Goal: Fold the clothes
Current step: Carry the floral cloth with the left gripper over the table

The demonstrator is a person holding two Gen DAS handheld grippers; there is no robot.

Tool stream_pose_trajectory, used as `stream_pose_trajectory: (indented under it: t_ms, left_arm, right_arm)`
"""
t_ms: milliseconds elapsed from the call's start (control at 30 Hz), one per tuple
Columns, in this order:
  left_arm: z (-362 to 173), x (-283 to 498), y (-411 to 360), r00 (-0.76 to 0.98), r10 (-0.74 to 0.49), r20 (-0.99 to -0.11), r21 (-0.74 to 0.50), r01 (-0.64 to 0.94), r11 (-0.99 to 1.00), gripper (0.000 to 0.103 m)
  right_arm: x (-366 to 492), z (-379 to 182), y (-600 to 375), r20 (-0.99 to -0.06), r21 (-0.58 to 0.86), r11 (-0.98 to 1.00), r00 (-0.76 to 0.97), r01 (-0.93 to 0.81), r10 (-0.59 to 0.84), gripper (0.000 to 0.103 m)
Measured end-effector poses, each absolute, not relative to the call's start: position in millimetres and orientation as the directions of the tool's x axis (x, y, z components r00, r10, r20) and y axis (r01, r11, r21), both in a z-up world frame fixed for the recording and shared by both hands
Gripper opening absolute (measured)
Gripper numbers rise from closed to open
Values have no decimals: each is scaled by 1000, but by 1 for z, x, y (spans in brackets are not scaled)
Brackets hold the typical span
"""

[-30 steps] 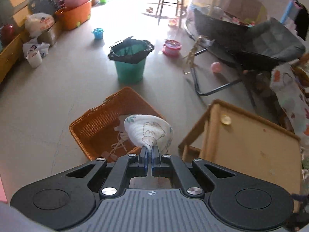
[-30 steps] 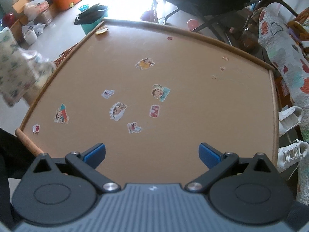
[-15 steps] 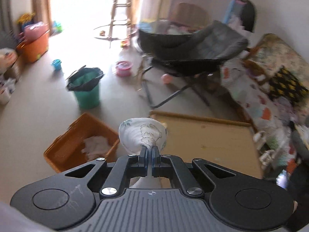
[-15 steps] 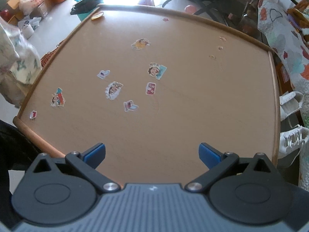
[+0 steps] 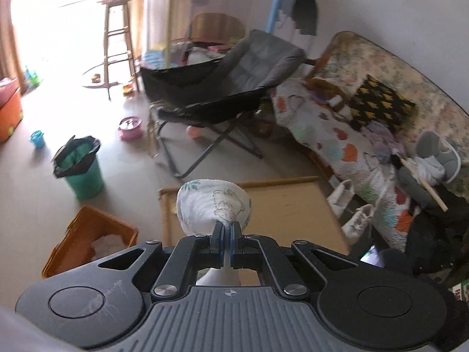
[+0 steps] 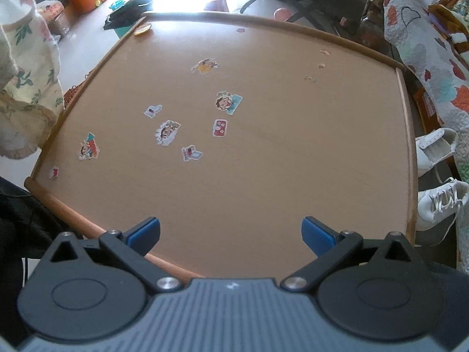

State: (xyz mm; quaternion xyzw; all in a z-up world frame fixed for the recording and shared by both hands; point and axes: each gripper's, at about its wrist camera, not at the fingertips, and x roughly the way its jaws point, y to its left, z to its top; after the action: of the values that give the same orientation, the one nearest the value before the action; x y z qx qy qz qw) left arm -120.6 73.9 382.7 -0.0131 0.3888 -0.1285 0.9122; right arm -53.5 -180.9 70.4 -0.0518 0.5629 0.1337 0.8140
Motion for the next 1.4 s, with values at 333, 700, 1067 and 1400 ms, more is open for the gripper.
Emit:
stream_pose_trajectory:
  t_ms: [333,700,1067,1400]
  left_arm:
    - [408,-119,-1,623,-393,-676,-186,372,910,3]
    - [351,-95,-59,525,-474,-707,-281,408,869,3]
    - [274,-47,-68,504,-433,-747,-318,302,899,3]
    - [233,-4,-47,490,-400,-775,-330,225,917,3]
  right_arm:
    - [-56,72,-199,-925,89,966,338,-244,171,103]
    - [-40,78,-238,-906,121,978,384,-168,178,103]
    - [-41,70,-237,-907,108,981,388,-162,163,103]
    - [-53,62,-234,-883,90,978,440,-187,166,103]
